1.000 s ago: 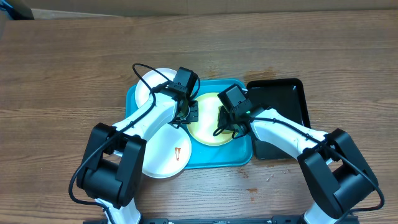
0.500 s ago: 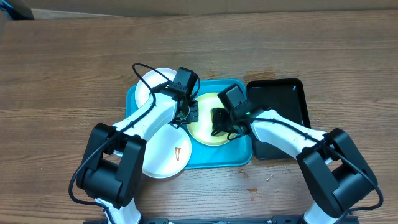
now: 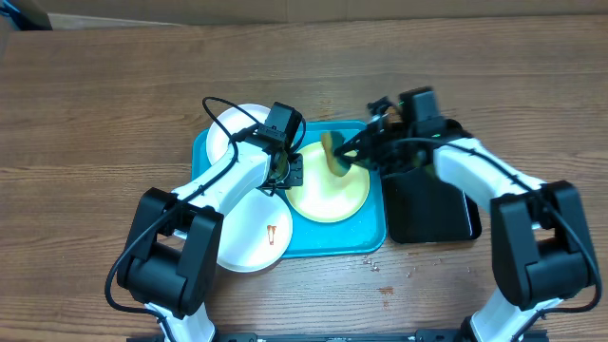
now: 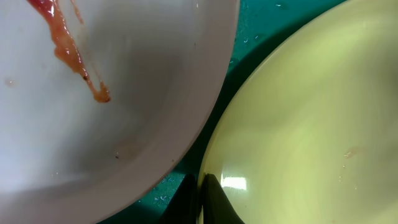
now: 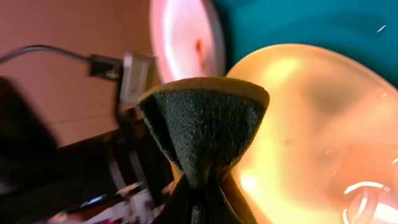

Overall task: Clean dirty plates on tray and stack at the side
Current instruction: 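Return the sponge to the black tray with the right gripper, then lift the yellow plate off the tray with the left gripper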

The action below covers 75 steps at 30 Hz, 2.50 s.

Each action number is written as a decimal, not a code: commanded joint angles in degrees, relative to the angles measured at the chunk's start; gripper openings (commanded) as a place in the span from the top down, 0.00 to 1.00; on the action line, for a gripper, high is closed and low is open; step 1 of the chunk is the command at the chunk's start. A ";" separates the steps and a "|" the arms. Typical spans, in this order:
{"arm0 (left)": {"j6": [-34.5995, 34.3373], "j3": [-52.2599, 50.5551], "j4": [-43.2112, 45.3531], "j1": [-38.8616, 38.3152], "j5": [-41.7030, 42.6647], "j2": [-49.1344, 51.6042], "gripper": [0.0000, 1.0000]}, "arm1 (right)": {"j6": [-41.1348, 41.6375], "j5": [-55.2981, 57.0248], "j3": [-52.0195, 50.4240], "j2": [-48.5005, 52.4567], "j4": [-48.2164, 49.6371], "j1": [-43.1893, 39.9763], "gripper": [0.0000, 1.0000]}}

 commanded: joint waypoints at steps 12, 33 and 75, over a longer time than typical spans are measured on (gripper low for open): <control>-0.76 -0.15 0.02 -0.13 -0.15 0.57 0.96 | -19.56 16.13 1.14 -8.48 -26.01 -13.68 0.96; -0.74 -0.15 0.20 -0.15 -0.15 0.57 0.96 | -18.60 49.24 -2.95 -8.52 -32.92 -11.72 0.42; 0.31 8.83 -2.84 -2.25 -10.82 -17.57 0.96 | -18.60 49.18 -2.95 -8.41 -31.82 -11.72 0.00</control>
